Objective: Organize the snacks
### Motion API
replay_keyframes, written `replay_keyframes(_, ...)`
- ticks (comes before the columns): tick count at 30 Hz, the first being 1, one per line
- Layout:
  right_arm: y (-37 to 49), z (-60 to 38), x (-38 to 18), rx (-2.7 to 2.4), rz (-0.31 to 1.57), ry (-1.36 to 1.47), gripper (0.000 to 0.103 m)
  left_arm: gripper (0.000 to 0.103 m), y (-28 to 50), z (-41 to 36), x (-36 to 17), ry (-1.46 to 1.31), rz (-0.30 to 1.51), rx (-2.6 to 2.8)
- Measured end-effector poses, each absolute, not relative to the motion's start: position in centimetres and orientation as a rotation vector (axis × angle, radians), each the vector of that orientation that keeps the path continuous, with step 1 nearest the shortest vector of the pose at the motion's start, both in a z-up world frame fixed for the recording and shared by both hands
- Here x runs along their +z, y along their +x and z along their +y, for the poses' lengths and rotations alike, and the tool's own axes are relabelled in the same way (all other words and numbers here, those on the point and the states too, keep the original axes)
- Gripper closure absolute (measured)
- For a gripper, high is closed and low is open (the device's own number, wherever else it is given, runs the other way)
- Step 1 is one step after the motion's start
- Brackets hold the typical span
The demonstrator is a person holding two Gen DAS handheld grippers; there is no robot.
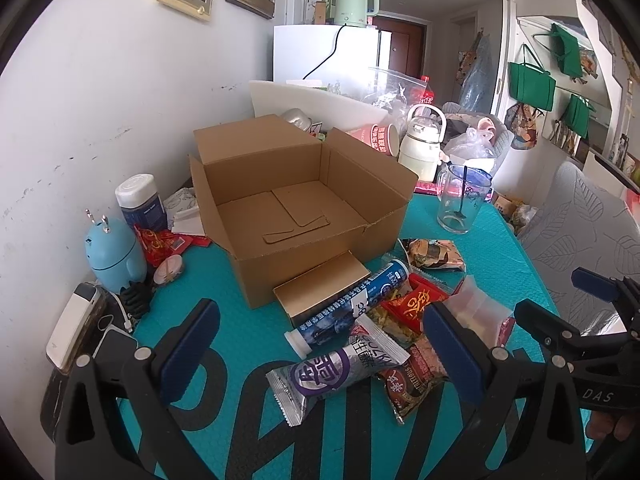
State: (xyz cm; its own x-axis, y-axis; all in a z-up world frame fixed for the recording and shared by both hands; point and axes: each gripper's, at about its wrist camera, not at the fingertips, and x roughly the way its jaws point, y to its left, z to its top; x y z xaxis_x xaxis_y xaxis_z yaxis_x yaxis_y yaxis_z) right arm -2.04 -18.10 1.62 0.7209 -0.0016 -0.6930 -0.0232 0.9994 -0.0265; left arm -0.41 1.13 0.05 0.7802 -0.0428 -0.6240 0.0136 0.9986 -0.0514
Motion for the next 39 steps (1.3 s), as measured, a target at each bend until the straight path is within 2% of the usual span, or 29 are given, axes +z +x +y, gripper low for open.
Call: replay_keyframes(39, -3.3, -18.4, 1.5, -0.046, 0.783, -0.004, 0.000, 0.000, -0.6, 1.2, 0.0, -0.039, 0.686, -0.070)
